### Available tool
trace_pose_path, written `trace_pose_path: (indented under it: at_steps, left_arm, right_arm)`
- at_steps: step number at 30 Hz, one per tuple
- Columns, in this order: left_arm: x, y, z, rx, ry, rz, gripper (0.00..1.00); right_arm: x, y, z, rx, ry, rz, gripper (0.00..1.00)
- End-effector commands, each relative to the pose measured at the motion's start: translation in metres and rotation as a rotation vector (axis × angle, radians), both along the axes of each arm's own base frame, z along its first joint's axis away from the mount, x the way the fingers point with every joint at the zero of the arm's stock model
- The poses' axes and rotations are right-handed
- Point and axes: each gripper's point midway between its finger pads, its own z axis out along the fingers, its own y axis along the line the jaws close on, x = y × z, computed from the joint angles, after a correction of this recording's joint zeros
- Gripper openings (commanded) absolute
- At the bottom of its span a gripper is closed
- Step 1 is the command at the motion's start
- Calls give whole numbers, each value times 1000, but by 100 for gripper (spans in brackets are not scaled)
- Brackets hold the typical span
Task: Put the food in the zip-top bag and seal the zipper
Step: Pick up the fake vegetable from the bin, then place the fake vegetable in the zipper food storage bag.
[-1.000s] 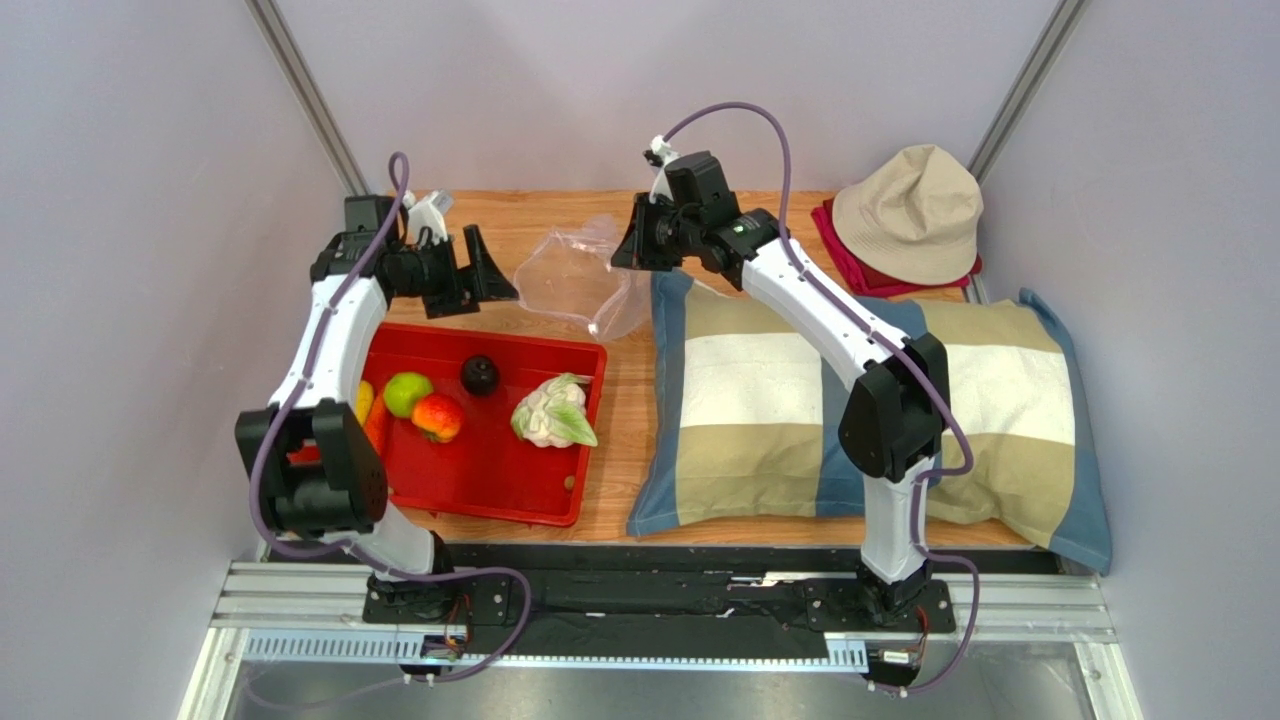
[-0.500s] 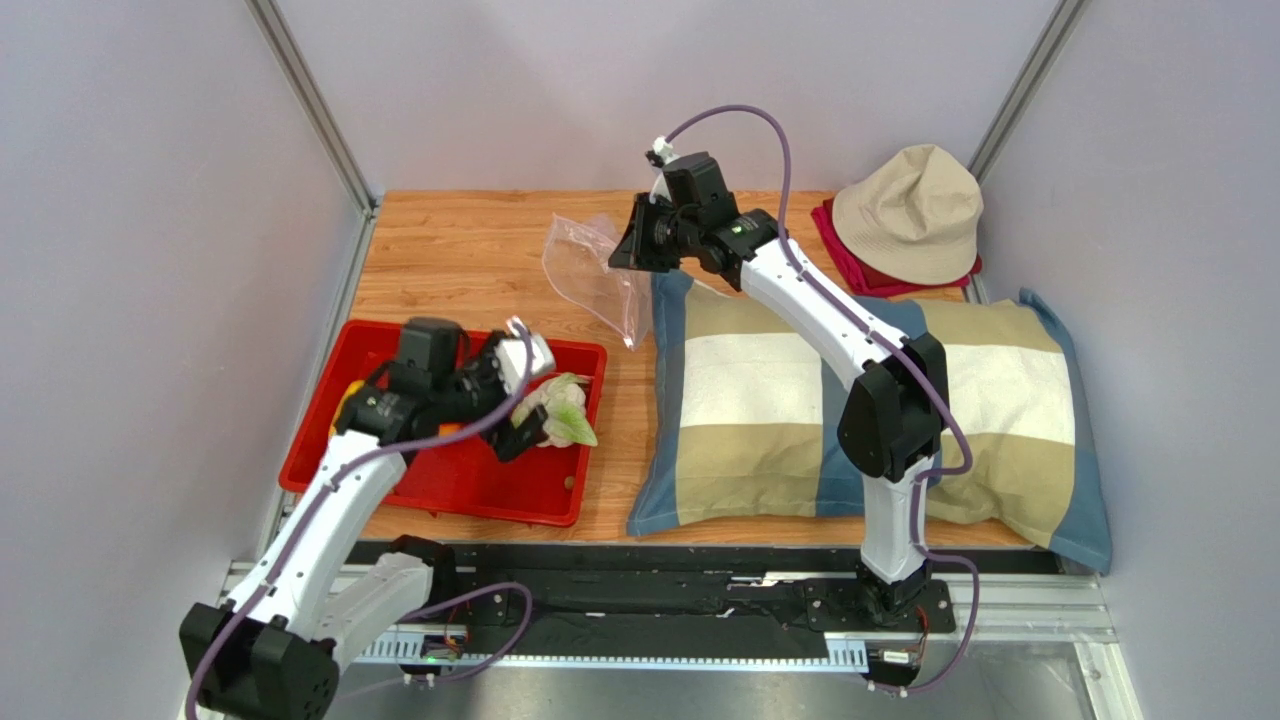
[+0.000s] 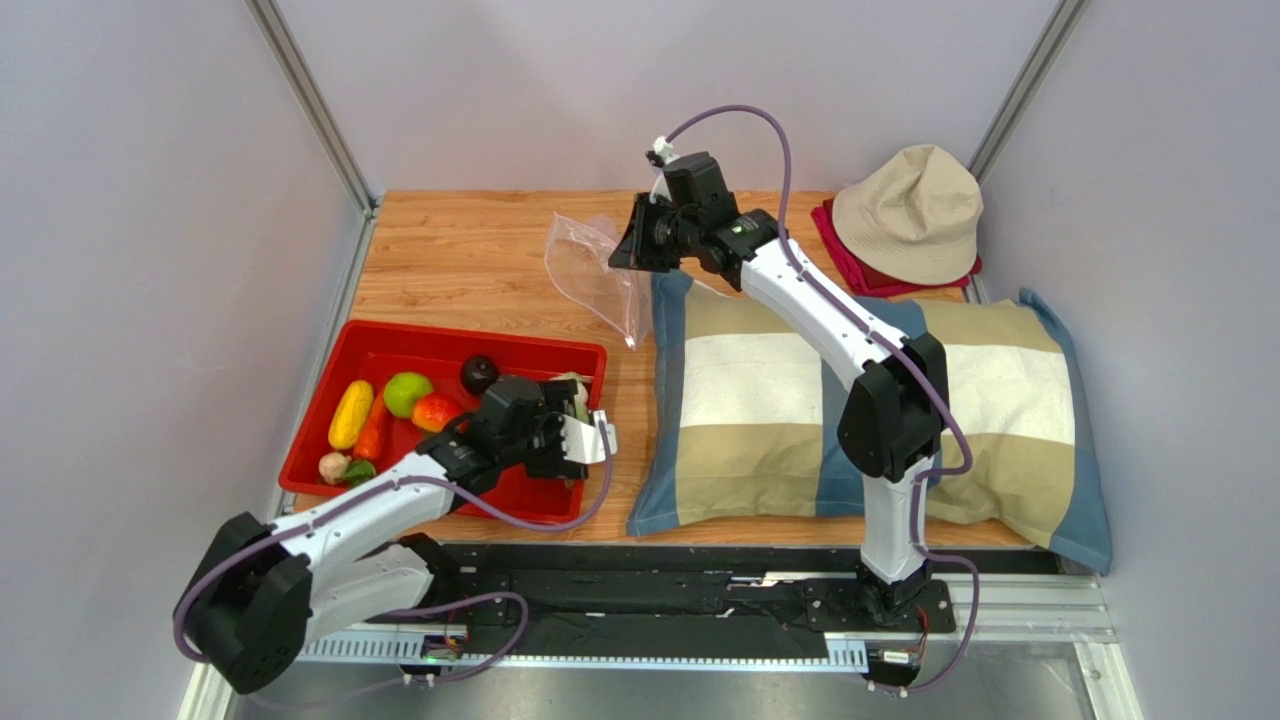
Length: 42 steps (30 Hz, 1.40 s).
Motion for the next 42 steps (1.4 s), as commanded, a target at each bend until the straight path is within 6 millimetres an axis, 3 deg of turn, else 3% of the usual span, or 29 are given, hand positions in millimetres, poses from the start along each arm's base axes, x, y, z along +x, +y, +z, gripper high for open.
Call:
trace_pose_path:
  at_steps: [1, 3, 4, 8, 11, 16, 17, 18, 20, 21, 22, 23, 25, 26, 29, 33, 37, 39, 42]
  left_arm:
    - [34, -11, 15, -2, -159, 27, 99]
    - [41, -6, 9, 36, -138, 81, 88]
    - [42, -5, 6, 41, -116, 104, 73]
    - [45, 3, 10, 53, -91, 173, 44]
    - [36, 4, 32, 5, -55, 207, 26]
    - [14, 9, 105, -195, 14, 273, 0]
    - [7, 4, 117, -254, 48, 260, 0]
    - [3, 7, 141, -309, 61, 274, 0]
    - [-5, 12, 162, -427, 156, 336, 0]
    - [-4, 11, 194, -529, 161, 375, 0]
    - [-1, 16, 209, -576, 165, 415, 0]
    - [-2, 13, 237, -638, 173, 410, 0]
    - [-1, 9, 262, -756, 228, 463, 0]
    - [3, 5, 285, -816, 234, 456, 0]
    - [15, -9, 313, -962, 330, 507, 0]
    - [31, -35, 316, -1118, 545, 595, 0]
    - [53, -52, 289, -1164, 730, 726, 0]
    - [65, -51, 266, -1149, 785, 827, 0]
    - [84, -31, 242, -1199, 820, 993, 0]
  right_arm:
    - [1, 3, 13, 26, -32, 9, 0]
    - [1, 3, 12, 28, -28, 10, 0]
    - [0, 4, 12, 29, -24, 12, 0]
    - [-2, 5, 10, 37, -10, 17, 0]
    - [-2, 6, 14, 49, -12, 18, 0]
    - [-3, 12, 32, 119, -15, 16, 0]
    - [-3, 12, 37, 131, -18, 14, 0]
    - [-3, 14, 41, 151, -5, 1, 0]
    - [-2, 15, 53, 183, -18, -12, 0]
    - [-1, 15, 57, 197, -17, -25, 0]
    - [-1, 14, 61, 207, -19, -36, 0]
    - [-1, 15, 63, 211, -19, -41, 0]
    - [-1, 15, 67, 224, -21, -55, 0]
    - [-1, 16, 68, 226, -22, -57, 0]
    - [-1, 19, 67, 228, -24, -63, 0]
    - [-4, 25, 67, 239, -20, -59, 0]
    - [-3, 25, 74, 248, -39, -70, 0]
    - [-4, 21, 80, 246, -58, -75, 0]
    - [-7, 16, 77, 233, -73, -83, 0]
